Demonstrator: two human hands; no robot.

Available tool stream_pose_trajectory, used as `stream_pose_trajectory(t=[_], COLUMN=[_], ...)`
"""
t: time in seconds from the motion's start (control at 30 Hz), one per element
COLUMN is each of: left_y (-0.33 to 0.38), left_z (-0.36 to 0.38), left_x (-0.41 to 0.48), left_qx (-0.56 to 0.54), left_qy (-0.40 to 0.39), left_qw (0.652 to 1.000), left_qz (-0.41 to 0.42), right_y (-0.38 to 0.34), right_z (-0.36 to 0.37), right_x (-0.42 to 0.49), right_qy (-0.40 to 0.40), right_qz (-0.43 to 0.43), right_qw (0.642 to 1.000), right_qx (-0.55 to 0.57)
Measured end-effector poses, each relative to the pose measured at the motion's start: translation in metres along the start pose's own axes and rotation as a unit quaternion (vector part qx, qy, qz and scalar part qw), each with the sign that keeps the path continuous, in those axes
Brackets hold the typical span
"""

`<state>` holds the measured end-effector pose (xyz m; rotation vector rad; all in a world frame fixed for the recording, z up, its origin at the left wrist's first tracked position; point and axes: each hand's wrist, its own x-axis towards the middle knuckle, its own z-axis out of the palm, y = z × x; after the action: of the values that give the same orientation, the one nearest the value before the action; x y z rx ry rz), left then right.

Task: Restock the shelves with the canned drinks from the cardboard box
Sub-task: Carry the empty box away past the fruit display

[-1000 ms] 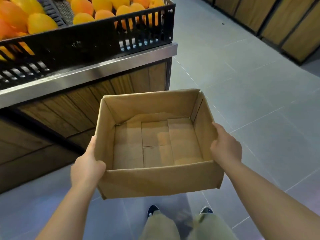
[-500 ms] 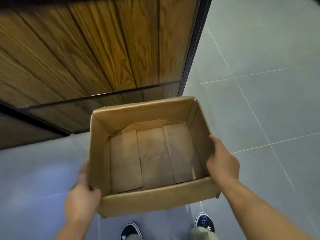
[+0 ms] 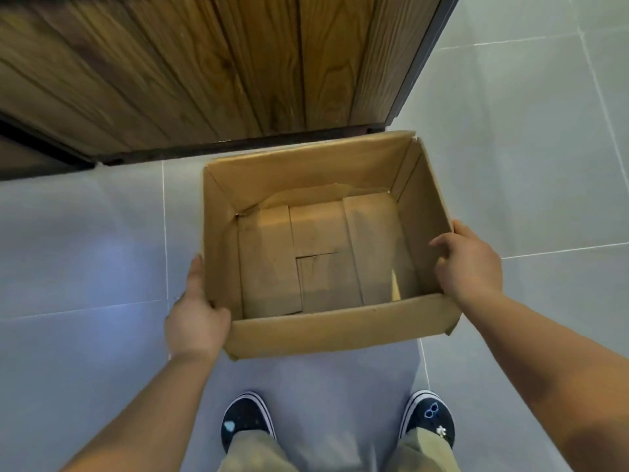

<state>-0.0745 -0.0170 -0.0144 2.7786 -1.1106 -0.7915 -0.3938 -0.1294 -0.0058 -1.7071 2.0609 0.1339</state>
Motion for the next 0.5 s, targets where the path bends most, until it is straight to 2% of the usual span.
stream_pose_trajectory(t=[0.3, 0.5], left_y=[0.005, 0.011], left_z=[0.046, 0.055], left_x=[0.044, 0.067], left_qx=[-0.01, -0.016], left_qy=[0.033, 0.038], left_qw=[0.999, 0.999], left_qz=[-0.005, 0.003], right_y=[-0.002, -0.015], right_z=[0.053, 0.06], right_x=[0.045, 0.061], right_qy=[0.006, -0.053], right_qz=[-0.026, -0.022], right_qw=[0.999, 0.997], right_qx=[0.043, 0.056])
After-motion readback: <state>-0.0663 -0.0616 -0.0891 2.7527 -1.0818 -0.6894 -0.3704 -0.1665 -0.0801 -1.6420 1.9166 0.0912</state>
